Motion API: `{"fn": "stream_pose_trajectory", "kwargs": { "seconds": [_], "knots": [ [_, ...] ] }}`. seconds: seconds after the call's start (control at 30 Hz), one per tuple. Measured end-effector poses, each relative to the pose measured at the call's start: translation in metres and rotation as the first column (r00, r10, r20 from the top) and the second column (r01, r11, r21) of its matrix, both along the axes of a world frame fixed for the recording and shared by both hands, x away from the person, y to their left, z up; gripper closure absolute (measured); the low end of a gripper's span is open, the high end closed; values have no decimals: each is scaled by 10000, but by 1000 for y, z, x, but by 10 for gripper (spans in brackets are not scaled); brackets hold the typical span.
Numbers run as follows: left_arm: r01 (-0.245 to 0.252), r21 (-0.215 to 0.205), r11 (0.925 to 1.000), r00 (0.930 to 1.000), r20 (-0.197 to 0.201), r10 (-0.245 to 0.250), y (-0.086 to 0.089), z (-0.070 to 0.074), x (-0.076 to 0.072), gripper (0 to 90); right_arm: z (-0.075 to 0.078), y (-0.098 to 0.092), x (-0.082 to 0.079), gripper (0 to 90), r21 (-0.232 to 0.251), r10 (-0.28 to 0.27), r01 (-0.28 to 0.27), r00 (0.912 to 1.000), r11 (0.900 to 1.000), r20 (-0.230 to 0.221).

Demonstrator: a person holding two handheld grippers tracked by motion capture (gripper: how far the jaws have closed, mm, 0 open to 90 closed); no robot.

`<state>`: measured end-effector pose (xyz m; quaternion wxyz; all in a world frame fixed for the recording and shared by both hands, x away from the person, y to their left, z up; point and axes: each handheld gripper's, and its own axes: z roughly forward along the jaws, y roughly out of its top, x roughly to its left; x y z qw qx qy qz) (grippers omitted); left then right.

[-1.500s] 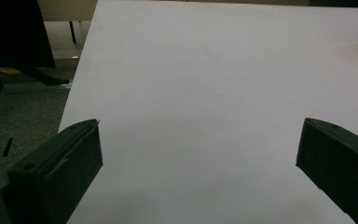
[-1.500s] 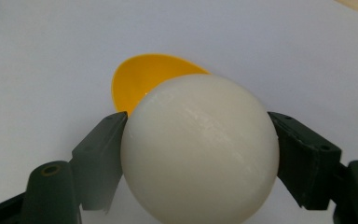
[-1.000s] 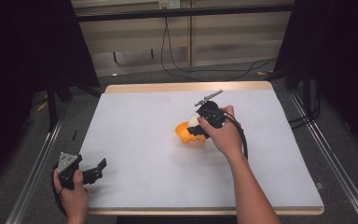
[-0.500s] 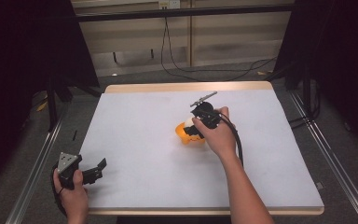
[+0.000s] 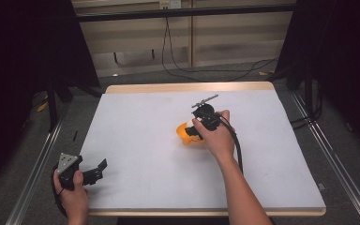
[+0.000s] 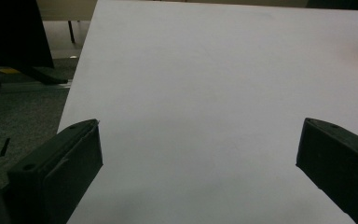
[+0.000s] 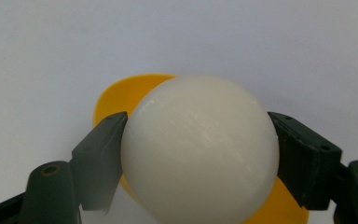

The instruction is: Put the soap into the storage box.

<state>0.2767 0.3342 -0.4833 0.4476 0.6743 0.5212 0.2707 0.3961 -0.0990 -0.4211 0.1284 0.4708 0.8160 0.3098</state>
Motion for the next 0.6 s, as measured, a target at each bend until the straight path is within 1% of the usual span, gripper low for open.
{"fn": "stream_pose_trajectory", "kwargs": {
  "seconds": [0.13,0.3,0.43,0.53,0.57,0.6],
  "knots": [
    [11,26,10000,10000,2,-11,0,0,0,0,-3,2,1,239,-94,14,-15,9999,10000,-101],
    [20,27,10000,10000,-12,-20,0,0,0,0,-8,1,0,238,-51,-257,256,9996,9997,-127],
    [22,25,10000,10000,-14,-22,0,0,0,0,-9,1,0,237,-53,-333,332,9993,9994,-138],
    [18,33,10000,10000,-13,-18,0,0,0,0,-11,2,0,230,-210,-376,374,9992,9991,-113],
    [1,-19,10000,10000,-30,-1,0,0,0,0,-10,2,0,207,-99,-317,317,9995,9994,-59],
    [6,45,10000,10000,-15,-6,0,0,0,0,-7,0,-1,157,343,-402,404,9992,9986,-78]
  ]
}}
